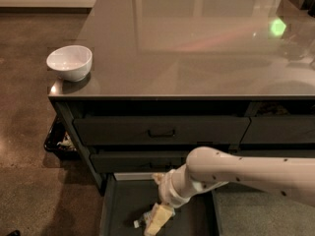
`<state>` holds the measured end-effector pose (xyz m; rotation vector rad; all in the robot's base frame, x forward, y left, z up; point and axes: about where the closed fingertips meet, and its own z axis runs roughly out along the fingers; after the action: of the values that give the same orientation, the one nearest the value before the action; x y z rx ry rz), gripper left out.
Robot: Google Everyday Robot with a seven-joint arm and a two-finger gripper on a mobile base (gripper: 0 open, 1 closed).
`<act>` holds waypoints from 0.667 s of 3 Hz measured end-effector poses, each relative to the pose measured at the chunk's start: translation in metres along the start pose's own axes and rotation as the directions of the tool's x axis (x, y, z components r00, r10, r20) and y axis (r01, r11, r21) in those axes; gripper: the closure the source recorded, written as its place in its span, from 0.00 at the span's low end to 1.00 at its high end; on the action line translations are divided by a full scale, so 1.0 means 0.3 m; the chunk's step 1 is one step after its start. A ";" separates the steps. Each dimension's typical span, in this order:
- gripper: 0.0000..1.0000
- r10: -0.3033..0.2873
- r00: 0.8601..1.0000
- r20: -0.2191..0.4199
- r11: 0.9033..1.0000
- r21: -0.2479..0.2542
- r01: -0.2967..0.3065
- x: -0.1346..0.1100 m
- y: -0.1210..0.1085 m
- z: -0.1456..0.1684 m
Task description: Pick blue plastic bottle from bottom drawer and place on counter
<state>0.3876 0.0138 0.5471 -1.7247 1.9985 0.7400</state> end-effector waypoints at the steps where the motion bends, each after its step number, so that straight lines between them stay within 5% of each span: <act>1: 0.00 0.054 0.997 0.049 0.996 -0.075 -0.050 0.061 0.045 0.206; 2: 0.00 0.057 0.997 0.054 0.995 -0.084 -0.052 0.067 0.044 0.225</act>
Offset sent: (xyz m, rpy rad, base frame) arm -0.0135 0.0210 -0.0444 0.0451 0.0581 0.0015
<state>0.3685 0.0416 0.4838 -1.6818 2.0103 0.8913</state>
